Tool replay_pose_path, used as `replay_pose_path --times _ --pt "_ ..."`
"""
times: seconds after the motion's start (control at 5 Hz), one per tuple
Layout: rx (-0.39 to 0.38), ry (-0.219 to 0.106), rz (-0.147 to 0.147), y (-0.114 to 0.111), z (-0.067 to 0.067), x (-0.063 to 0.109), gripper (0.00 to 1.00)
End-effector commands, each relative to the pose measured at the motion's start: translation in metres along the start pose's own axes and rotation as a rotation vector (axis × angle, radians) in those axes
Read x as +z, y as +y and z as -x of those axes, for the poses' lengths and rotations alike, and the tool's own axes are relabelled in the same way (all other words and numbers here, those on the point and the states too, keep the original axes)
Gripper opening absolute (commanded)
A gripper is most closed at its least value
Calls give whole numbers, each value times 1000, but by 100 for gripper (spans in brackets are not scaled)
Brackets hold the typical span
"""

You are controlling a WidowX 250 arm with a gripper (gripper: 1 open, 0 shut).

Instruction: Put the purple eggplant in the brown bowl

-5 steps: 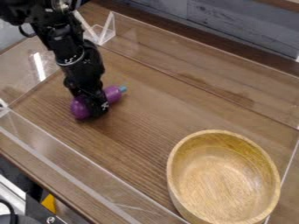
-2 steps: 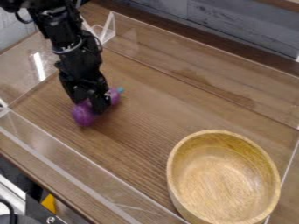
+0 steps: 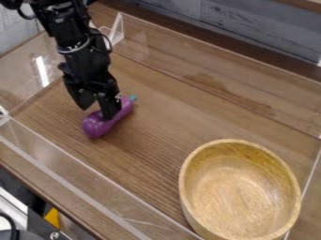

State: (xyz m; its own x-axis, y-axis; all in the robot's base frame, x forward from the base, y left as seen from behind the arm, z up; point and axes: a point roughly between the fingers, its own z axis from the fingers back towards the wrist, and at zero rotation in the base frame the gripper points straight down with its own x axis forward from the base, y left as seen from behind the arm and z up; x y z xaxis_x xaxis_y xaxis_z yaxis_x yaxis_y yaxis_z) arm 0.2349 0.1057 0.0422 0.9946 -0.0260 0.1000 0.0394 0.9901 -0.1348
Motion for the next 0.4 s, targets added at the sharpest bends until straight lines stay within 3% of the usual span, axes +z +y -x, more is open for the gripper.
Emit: replay_pose_path --times 0.0,0.2 --pt "-52 -34 -36 5 -16 0 100" --pt "-118 -21 -26 5 -12 -10 0"
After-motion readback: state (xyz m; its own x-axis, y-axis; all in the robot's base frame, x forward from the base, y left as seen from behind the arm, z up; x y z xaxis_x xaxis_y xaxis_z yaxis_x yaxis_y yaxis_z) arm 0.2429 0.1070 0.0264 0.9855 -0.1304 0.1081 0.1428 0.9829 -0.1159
